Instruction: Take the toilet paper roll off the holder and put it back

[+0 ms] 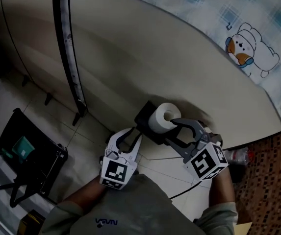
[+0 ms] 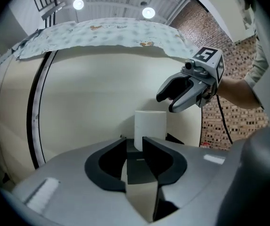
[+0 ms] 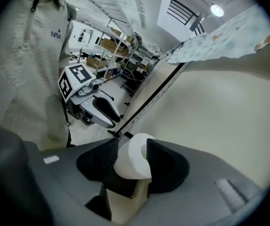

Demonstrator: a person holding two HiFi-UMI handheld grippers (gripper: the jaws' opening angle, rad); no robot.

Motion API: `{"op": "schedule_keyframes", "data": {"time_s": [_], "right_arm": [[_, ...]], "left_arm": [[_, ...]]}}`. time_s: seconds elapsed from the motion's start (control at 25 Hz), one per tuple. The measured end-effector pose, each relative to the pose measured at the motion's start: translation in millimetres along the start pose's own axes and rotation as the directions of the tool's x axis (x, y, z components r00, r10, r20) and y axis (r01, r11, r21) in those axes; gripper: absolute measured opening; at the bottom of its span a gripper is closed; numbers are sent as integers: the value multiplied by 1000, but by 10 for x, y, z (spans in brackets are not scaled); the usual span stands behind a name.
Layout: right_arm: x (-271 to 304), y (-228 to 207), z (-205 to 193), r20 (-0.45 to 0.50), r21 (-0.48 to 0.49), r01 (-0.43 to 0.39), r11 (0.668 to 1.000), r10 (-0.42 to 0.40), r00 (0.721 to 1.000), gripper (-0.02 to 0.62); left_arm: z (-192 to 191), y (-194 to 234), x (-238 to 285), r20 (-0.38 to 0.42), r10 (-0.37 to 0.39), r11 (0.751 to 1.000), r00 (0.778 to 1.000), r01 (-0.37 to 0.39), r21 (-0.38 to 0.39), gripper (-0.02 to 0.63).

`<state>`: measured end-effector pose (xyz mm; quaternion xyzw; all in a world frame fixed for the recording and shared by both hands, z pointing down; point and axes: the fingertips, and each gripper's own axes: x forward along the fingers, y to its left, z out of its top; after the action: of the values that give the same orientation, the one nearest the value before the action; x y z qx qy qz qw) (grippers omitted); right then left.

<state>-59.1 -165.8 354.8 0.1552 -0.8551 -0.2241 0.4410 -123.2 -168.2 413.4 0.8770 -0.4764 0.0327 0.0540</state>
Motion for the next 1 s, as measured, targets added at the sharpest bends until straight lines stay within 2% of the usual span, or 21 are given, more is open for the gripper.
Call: {"op": "schedule_keyframes", "data": {"time_s": [0.16,0.4,0.68,1.0], "right_arm": [[99,-52,-121,-100,-81,-101,992,93,991,186],[231,21,-260,-242,-151,-260,954,219,945,193],[301,43,-332,-328,-192,-337,922,263,907,192],[409,94,-441,-403,-216,-382,898,275,873,192]], "left_arm": [[27,-12,104,5,13,1000,1000,-13,-6,86],[-6,-10,165,3,37,999,999,-37,-26,86],[-24,-42,177,-10,45,999,999,-45,-25,91],[-75,-84,173,-14,54,998,998,-54,-21,92]]}}
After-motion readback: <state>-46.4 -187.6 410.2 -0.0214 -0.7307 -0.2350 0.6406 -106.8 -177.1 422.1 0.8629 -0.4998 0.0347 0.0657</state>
